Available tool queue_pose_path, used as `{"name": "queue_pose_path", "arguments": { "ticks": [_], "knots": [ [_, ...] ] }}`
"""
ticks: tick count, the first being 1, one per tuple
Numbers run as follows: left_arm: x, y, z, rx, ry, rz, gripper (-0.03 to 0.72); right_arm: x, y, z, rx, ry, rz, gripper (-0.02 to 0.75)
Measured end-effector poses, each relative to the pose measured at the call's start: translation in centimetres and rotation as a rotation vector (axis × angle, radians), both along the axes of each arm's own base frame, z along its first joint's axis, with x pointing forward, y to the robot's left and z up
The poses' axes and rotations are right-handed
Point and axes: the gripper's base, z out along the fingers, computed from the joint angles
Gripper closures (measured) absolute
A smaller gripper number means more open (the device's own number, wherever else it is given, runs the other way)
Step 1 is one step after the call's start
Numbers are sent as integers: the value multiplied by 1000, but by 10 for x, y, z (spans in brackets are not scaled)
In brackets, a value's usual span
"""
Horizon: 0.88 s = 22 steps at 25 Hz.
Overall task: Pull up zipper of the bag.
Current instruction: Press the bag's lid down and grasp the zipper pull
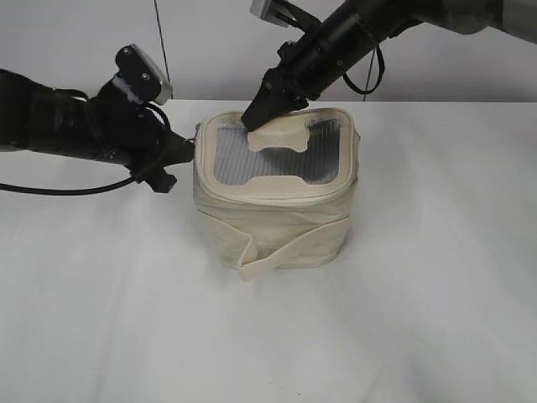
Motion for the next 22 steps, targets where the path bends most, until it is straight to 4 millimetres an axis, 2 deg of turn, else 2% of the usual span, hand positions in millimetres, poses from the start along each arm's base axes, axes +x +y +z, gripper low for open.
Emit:
{"name": "queue_pose_path", "arguments": {
  "ticks": [4, 14, 22],
  "knots": [
    [-19, 7, 5, 0, 25, 18, 682, 0, 0, 0, 1, 6, -8, 695],
    [-58, 19, 33, -54, 31, 65, 682, 0, 1, 1, 9, 32, -31, 695],
    [-91, 23, 16, -61, 137, 83, 680, -1, 3, 0, 18, 56, -42, 695]
  ]
}}
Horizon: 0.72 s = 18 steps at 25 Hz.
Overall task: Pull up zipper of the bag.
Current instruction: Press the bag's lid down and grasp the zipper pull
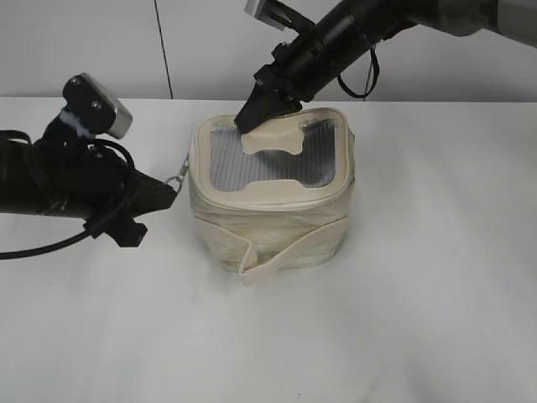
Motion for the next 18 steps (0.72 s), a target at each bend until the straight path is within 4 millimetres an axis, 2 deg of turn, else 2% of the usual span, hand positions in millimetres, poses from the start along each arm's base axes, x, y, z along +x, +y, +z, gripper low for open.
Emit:
{"name": "queue_pose_path", "arguments": {
  "ticks": [18],
  "knots": [
    [-81, -56, -13, 38, 112, -173, 665, -2, 0, 0, -2, 85, -43, 695]
  ]
}}
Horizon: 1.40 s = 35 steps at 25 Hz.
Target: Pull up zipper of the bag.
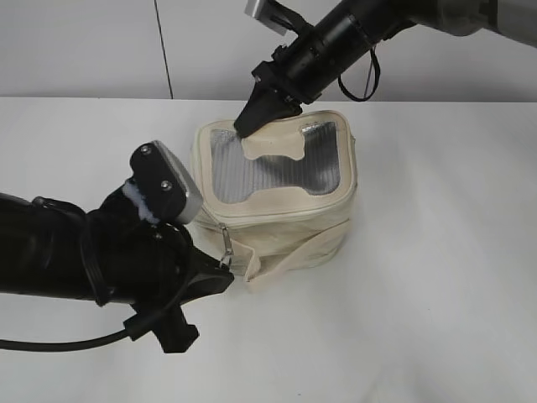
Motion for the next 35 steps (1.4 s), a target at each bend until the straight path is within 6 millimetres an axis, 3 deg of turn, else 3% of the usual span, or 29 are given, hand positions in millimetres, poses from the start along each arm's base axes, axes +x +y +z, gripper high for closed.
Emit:
{"name": "queue_pose_path", "arguments": {
  "ticks": [5, 13, 17, 20, 23, 26, 29, 33, 35],
  "knots": [
    [-5, -14, 6, 5, -35, -40, 661, -2, 1, 0, 0, 13, 8, 695],
    [18, -57, 11, -84, -34, -139, 662, 0, 1, 0, -1, 8, -10, 695],
    [20, -65, 7, -100, 8, -129, 662, 1, -1, 0, -2, 12, -19, 689],
    [18, -65, 9, -125, 68, -76, 624, 3, 0, 1, 8, 8, -47, 572],
    [7, -60, 15, -148, 116, -67, 482, 9, -7, 9, 16, -27, -96, 342],
    [-3, -47, 24, -138, 151, -45, 328, 16, -30, 27, -1, -65, -150, 277],
    [-5, -21, 37, -120, 177, 34, 273, 25, -71, 46, -23, -78, -229, 290],
    [28, 20, 64, -169, 152, 193, 265, 23, -130, 47, 8, -23, -343, 332],
    [58, 33, 81, -208, 138, 228, 266, 8, -153, 31, 21, -14, -421, 358]
  ]
}}
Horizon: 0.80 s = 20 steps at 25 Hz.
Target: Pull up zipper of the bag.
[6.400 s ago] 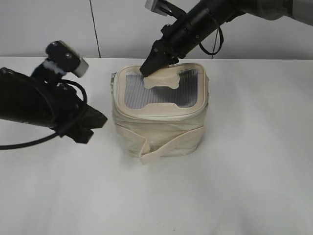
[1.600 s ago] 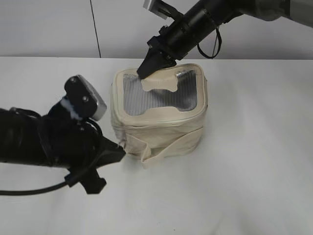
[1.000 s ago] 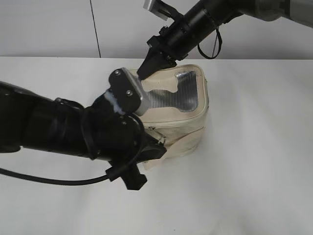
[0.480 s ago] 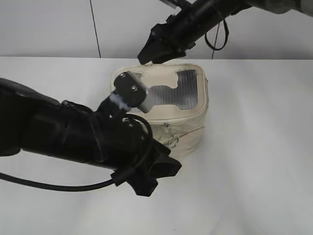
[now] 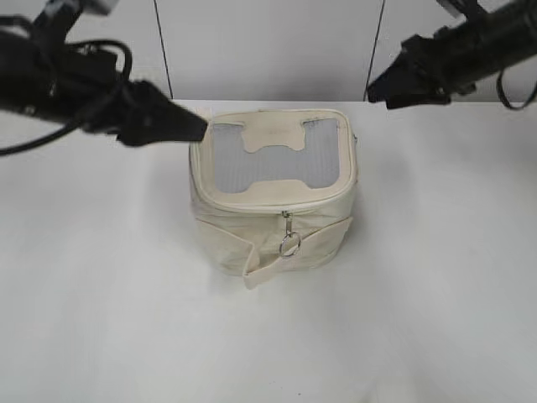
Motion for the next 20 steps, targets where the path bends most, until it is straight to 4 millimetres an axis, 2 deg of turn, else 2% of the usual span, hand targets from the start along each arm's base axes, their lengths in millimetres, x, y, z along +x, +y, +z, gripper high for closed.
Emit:
{"name": "queue_pose_path", "arguments": {
  "ticks": [2, 5, 8, 10, 14, 20],
  "knots": [
    [33, 1, 18, -25, -26, -32, 266, -24, -16, -15, -12, -45, -90, 370],
    [79, -22, 30, -54, -43, -146, 266, -78, -26, -37, -46, -155, -147, 374],
    [119, -51, 32, -86, -23, -258, 261, -118, -27, -54, -52, -262, -119, 375],
    [138, -68, 29, -91, 9, -332, 258, -136, -27, -67, -42, -286, -107, 375],
    [163, -92, 17, -15, 25, -410, 255, -150, -26, -76, -23, -315, -77, 364],
    [166, -126, -6, 92, 9, -477, 256, -149, -25, -75, -22, -342, -69, 359]
  ]
}}
